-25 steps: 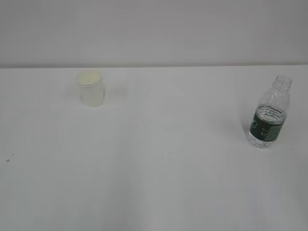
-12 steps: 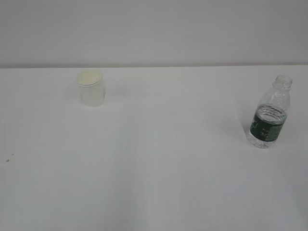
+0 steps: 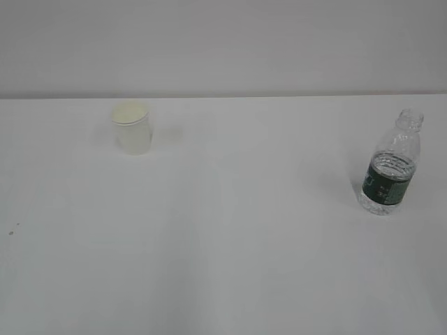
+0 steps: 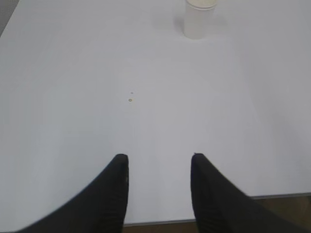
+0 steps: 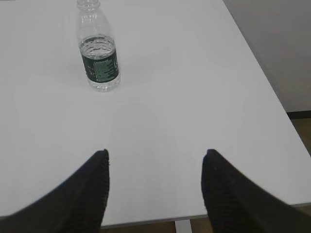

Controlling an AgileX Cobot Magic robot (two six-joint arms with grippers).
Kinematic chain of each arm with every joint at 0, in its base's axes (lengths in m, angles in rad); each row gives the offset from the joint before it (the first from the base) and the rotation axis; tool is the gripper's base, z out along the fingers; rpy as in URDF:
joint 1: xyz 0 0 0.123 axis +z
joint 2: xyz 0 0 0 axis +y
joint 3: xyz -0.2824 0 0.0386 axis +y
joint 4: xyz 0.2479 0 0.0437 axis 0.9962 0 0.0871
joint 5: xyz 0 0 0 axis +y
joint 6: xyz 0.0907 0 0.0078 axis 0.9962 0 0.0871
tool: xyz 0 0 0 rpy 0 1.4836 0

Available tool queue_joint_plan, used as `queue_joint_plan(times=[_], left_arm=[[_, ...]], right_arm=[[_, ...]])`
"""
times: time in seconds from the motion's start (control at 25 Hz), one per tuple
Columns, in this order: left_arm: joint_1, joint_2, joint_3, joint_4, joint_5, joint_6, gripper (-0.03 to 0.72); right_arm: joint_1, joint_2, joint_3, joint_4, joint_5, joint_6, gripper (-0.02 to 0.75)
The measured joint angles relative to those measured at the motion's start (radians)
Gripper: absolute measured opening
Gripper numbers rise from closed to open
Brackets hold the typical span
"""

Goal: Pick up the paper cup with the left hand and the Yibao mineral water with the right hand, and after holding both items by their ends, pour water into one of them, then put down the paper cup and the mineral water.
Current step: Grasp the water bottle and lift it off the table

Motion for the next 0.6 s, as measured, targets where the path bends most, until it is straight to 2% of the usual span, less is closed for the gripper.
queue_joint_plan(times=[0.24, 0.44, 0.6], left_arm=[[0.000, 0.000, -0.009, -0.002, -0.042, 0.000, 0.293], [0.000, 0.000, -0.036, -0.059, -0.336, 0.000, 0.293], [0.000, 0.034, -0.037, -0.061, -0.437, 0.000, 0.293]], right_arm=[[0.000, 0.000, -0.036, 0.019, -0.086, 0.000, 0.459], [0.000, 0.007, -0.040, 0.041, -0.192, 0.000, 0.459], [0.000, 0.082, -0.040, 0.066, -0.337, 0.000, 0.459]])
